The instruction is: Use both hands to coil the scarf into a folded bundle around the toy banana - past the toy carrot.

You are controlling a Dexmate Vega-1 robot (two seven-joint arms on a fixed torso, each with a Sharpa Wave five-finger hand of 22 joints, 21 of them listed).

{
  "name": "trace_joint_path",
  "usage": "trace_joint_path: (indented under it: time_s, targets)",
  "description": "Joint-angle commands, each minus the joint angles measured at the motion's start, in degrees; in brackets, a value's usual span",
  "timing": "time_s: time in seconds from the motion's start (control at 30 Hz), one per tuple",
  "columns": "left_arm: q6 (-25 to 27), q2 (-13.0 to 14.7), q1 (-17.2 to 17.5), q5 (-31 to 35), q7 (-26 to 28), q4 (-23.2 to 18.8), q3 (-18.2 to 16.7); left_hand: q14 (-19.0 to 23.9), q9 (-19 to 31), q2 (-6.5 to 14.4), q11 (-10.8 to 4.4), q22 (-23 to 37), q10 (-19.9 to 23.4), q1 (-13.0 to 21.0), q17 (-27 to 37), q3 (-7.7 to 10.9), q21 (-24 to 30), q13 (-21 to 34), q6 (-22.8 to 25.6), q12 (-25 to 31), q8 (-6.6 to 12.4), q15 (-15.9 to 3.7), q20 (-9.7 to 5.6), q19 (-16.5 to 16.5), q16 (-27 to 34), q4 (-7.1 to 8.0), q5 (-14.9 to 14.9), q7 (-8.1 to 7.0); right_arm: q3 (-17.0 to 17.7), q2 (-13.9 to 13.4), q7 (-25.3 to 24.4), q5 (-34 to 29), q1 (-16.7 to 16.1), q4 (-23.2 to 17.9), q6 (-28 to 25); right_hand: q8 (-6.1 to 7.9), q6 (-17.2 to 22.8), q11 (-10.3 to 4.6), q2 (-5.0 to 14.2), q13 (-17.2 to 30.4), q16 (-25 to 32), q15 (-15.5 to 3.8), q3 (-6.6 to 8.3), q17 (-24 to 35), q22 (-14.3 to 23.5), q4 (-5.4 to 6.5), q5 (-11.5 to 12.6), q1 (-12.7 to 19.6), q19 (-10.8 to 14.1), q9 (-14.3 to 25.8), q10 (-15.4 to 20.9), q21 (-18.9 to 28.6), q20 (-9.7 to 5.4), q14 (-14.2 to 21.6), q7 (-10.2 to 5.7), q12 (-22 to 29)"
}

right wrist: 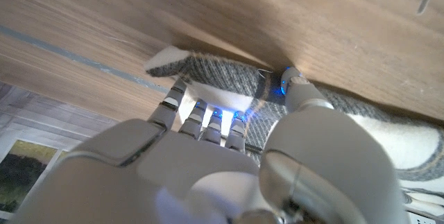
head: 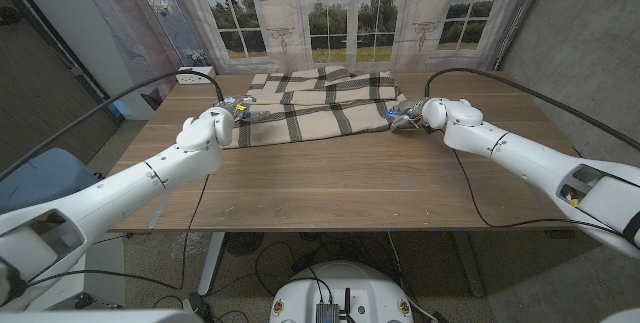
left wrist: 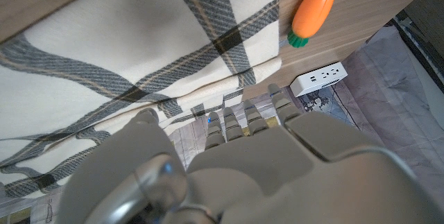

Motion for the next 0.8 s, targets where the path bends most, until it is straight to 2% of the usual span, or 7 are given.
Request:
trace_joint_path:
  time_s: [0.03, 0.13, 0.17, 0.3, 0.37, 0.57, 0.8]
  targets:
    - [1.4, 0.9, 0.0, -0.8, -0.6, -1.2, 0.3, 0.0, 0.1, 0.1, -0.03, 0.2, -0.4, -0.5, 0.1, -0.23, -0.1, 0.1, -0.3, 0.4, 0.18, -0.06, -0.01, -0.2, 0.4, 0.00, 0.5, -0.20, -1.9, 4.5, -8.9, 0.4, 1.4, 10.6, 5.4, 1.63, 9.0, -0.17, 3.38, 0.0, 3.7, -4.03, 1.63, 0.3, 0.1, -0.18, -0.1, 3.3, 7.0, 0.0, 10.2, 2.1, -2.83, 9.7, 0.02, 3.2]
    - [1.4, 1.1, -0.1, -1.0, -1.1, -1.3, 0.6, 0.0, 0.1, 0.1, -0.03, 0.2, -0.4, -0.5, 0.1, -0.24, -0.1, 0.1, -0.3, 0.4, 0.21, -0.11, 0.01, -0.2, 0.5, -0.03, 0.5, -0.21, -2.6, 5.2, -15.2, -1.2, 1.1, 12.7, 7.7, 4.62, 23.0, -2.43, 5.53, -0.2, 8.8, -7.94, 1.62, 1.7, 0.3, -0.61, -0.7, 7.4, 13.0, 0.0, 21.5, 4.3, -5.14, 20.2, -0.77, 6.4]
    - [1.3, 1.1, 0.0, -1.2, -1.2, -1.3, 0.6, 0.0, 0.1, 0.1, -0.05, 0.2, -0.4, -0.5, 0.1, -0.24, -0.1, 0.1, -0.3, 0.4, 0.22, -0.04, 0.02, -0.1, 0.5, -0.05, 0.5, -0.22, -2.8, 5.4, -17.1, -1.5, 1.1, 13.5, 8.7, 5.10, 26.6, -2.01, 6.10, -0.2, 10.5, -8.34, 1.70, 2.6, 0.5, -0.87, -0.8, 9.2, 14.2, -0.1, 24.7, 4.9, -5.92, 22.9, -0.49, 7.2]
    - [1.0, 1.0, -0.5, -1.6, -2.2, -1.0, 1.2, 0.1, 0.1, 0.2, -0.04, 0.2, -0.2, -0.6, 0.0, -0.25, -0.1, 0.1, -0.3, 0.5, 0.27, -0.11, 0.02, 0.0, 0.5, -0.14, 0.6, -0.22, -3.3, 6.2, -25.0, -3.1, 1.0, 16.4, 12.3, 6.44, 36.5, -3.13, 6.73, 0.1, 15.9, -10.17, 1.57, 6.0, 0.8, -1.03, -1.2, 13.9, 18.5, -0.2, 34.3, 7.4, -7.33, 31.0, -0.42, 10.0]
    - [0.6, 0.8, -0.9, -1.8, -2.7, -0.5, 1.6, 0.3, 0.1, 0.2, -0.03, 0.2, -0.1, -0.6, 0.0, -0.25, -0.1, 0.1, -0.3, 0.6, 0.30, -0.14, 0.01, 0.1, 0.6, -0.17, 0.6, -0.21, -3.5, 6.4, -28.6, -3.9, 1.0, 17.2, 13.8, 6.95, 42.5, -2.63, 6.70, 1.2, 20.2, -11.11, 1.62, 9.9, 1.1, -1.66, -1.5, 19.8, 19.8, 0.0, 40.0, 9.0, -8.00, 35.4, -0.32, 12.5]
    - [-2.7, -0.5, -2.9, -3.0, -4.4, 2.7, 2.9, 0.2, 0.1, 0.2, 0.11, 0.3, -0.1, -0.7, 0.0, -0.27, 0.0, 0.0, -0.3, 0.6, 0.36, -0.27, 0.04, 0.1, 0.5, -0.31, 0.6, -0.27, -4.0, 6.7, -38.2, -5.8, 1.1, 19.8, 18.9, 6.65, 46.8, -3.36, 5.09, 3.4, 22.8, -11.71, 1.13, 13.9, 1.6, -1.87, -1.5, 27.8, 19.3, 0.4, 44.0, 10.6, -8.73, 38.7, -0.42, 15.5]
    - [-7.2, -2.5, -5.7, -4.2, -7.1, 7.2, 4.7, 0.0, 0.0, 0.2, 0.62, 0.3, 0.4, -0.9, 0.0, -0.38, 0.0, 0.0, 0.2, 0.9, 0.59, -1.07, -0.09, 0.2, 0.5, -0.44, 0.7, -0.45, -5.1, 6.5, -43.7, -8.4, 2.3, 21.4, 22.7, 6.74, 48.2, -3.43, 4.72, 4.3, 23.0, -11.68, 0.47, 15.1, 1.8, -1.45, -1.4, 29.7, 19.2, 0.8, 44.8, 11.3, -9.51, 39.1, -0.24, 16.4]
